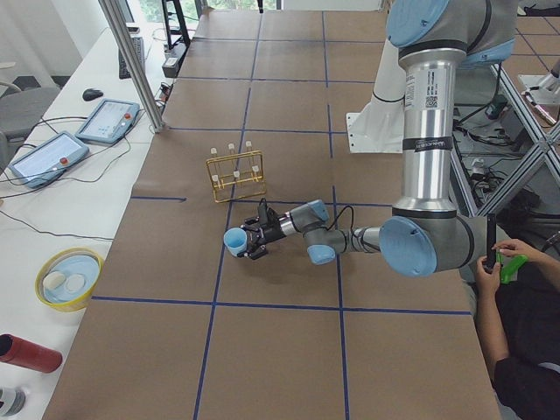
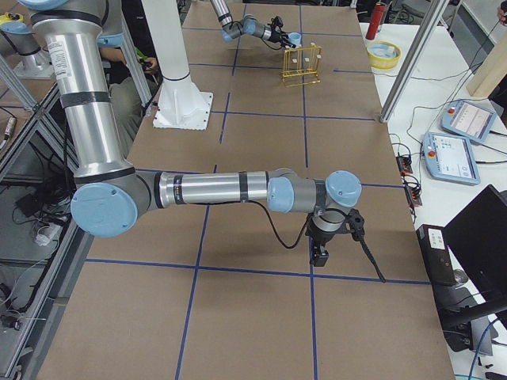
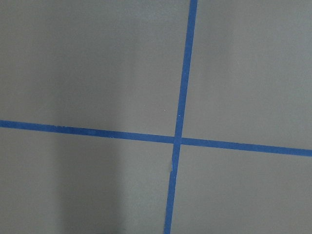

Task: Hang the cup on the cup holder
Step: 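Close the left gripper on the light blue cup's rim, then lift the cup with the left gripper and tilt it sideways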

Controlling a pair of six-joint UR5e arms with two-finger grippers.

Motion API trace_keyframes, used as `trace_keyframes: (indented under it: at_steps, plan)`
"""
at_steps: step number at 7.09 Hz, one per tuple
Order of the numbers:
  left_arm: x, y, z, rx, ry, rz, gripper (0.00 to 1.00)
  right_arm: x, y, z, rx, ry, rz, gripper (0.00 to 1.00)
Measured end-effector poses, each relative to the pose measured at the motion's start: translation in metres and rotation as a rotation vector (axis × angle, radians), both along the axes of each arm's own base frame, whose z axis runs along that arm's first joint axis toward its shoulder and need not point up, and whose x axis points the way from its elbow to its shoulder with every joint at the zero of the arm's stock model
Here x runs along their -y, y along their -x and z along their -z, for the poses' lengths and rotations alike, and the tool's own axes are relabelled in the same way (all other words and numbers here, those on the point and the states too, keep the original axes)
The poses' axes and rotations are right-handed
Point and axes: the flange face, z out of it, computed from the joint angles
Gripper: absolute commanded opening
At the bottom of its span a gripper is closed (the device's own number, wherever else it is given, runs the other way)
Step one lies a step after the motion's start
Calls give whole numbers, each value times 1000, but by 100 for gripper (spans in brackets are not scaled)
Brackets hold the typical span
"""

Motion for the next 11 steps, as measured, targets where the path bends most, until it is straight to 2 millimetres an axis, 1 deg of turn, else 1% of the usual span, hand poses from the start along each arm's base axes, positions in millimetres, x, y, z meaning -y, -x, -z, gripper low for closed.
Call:
trace_keyframes:
  at_steps: [2, 5, 6, 7, 8, 9, 10, 11]
  plan:
    - [11, -2, 1, -18, -6, 14, 99, 0, 0, 0, 0, 0, 0, 100]
    - [21, -6, -1, -36, -10, 24, 92, 0, 0, 0, 0, 0, 0, 100]
    - [21, -7, -2, -37, -9, 25, 77, 0, 0, 0, 0, 0, 0, 100]
    - [22, -8, -3, -38, -9, 26, 45, 0, 0, 0, 0, 0, 0, 100]
    - [22, -8, -2, -38, -10, 28, 28, 0, 0, 0, 0, 0, 0, 100]
    - [22, -7, -2, -37, -12, 30, 20, 0, 0, 0, 0, 0, 0, 100]
    - [22, -6, 0, -39, -15, 31, 19, 0, 0, 0, 0, 0, 0, 100]
    - [22, -4, 10, -48, -23, 28, 20, 0, 0, 0, 0, 0, 0, 100]
